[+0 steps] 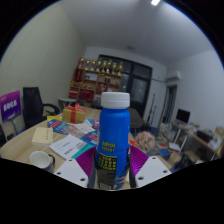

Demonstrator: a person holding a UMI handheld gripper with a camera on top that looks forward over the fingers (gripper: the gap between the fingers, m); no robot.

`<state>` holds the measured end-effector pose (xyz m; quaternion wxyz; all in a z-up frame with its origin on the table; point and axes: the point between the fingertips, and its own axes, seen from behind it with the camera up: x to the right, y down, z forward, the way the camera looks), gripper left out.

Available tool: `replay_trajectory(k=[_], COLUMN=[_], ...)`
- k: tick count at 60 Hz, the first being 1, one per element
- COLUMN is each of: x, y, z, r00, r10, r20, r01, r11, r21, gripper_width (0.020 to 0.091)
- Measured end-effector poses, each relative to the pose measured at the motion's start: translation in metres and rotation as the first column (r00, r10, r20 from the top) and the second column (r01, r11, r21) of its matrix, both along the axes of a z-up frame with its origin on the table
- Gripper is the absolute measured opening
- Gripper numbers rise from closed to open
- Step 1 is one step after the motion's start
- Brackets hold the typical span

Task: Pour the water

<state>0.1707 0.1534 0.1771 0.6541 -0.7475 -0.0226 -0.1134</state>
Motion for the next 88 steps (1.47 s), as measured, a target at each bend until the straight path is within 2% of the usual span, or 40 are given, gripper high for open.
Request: replay_trajectory(k=[4, 5, 11, 14, 33, 40, 47, 51, 58, 77, 88], x=[0.010, 0.008, 0.023, 0.013, 0.036, 0.037, 0.028, 0.020, 0.024, -0.037, -0.088], y=[0.004, 0.003, 0.005, 0.013, -0.005, -0.005, -0.018, -0.031, -0.080, -0.250, -0.327], z=[-0.026, -0.050, -0.072, -0.099, -0.103, -0.103, -0.114, -0.113, -0.098, -0.007, 0.046], r00=[0.998, 0.996, 0.994, 0.992, 0.987, 0.985, 0.970, 0.962, 0.977, 0.979, 0.977], r10=[-0.005, -0.003, 0.006, 0.025, 0.025, 0.016, 0.029, 0.038, -0.004, -0.098, -0.102], r20=[-0.069, -0.084, -0.110, -0.122, -0.160, -0.174, -0.243, -0.271, -0.213, -0.181, -0.186], r01=[0.003, 0.001, -0.012, -0.032, -0.027, -0.021, -0.063, -0.083, -0.039, 0.052, 0.057], r11=[1.000, 1.000, 0.998, 0.998, 1.000, 0.999, 0.989, 0.984, 0.979, 0.969, 0.971], r21=[-0.024, -0.017, -0.057, -0.057, -0.007, -0.025, -0.135, -0.157, -0.199, -0.243, -0.231], gripper_width=[0.0474, 0.0474, 0.0473, 0.0473, 0.0491, 0.0601, 0.0804, 0.0845, 0.0840, 0.0836, 0.0827])
